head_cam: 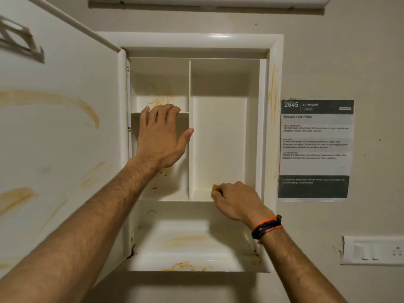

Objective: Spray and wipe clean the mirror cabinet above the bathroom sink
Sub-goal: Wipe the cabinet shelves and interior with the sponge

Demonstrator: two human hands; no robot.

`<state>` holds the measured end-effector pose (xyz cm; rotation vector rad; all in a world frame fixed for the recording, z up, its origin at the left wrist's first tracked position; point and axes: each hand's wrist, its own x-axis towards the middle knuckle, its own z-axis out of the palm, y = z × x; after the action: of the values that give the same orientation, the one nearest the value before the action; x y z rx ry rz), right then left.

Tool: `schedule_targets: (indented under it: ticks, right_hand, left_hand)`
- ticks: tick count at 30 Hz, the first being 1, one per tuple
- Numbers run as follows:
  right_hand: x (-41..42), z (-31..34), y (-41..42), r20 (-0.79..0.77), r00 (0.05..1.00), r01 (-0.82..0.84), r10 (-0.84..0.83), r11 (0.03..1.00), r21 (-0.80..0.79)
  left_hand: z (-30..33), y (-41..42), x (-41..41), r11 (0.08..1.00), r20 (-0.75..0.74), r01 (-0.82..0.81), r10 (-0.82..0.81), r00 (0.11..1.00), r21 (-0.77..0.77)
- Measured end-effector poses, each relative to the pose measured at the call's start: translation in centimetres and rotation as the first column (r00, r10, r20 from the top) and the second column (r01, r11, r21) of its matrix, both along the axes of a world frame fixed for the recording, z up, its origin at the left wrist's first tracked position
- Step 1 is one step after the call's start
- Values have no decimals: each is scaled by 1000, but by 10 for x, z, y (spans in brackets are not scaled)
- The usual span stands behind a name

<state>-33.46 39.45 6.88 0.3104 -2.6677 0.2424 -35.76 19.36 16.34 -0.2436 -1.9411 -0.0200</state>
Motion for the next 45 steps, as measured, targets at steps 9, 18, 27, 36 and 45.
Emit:
schedule_targets:
  ticks: [9, 18, 27, 36, 45]
  right_hand:
    - [22, -2, 7, -105, 971, -197, 213, 970, 141]
    - [11, 30, 22, -268, 946, -315, 181, 701, -640]
    - [-31, 133, -23, -782, 622, -458, 45, 831, -316]
    - [-78, 161, -36, -686, 709, -56, 167, 982, 181]
    - [-78, 121, -35, -615, 763, -79, 196, 974, 213]
  left_hand:
    - [-1, -1, -1, 1000, 2, -10, 10, 1000, 3]
    - [-1, 0, 1, 1000, 14, -12, 11, 1000, 9]
    - [-3, -1, 0, 999, -4, -34, 34, 999, 4]
    - [-2, 0, -1, 999, -12, -48, 48, 999, 9]
    - [-1, 0, 1, 999, -14, -42, 42, 999, 9]
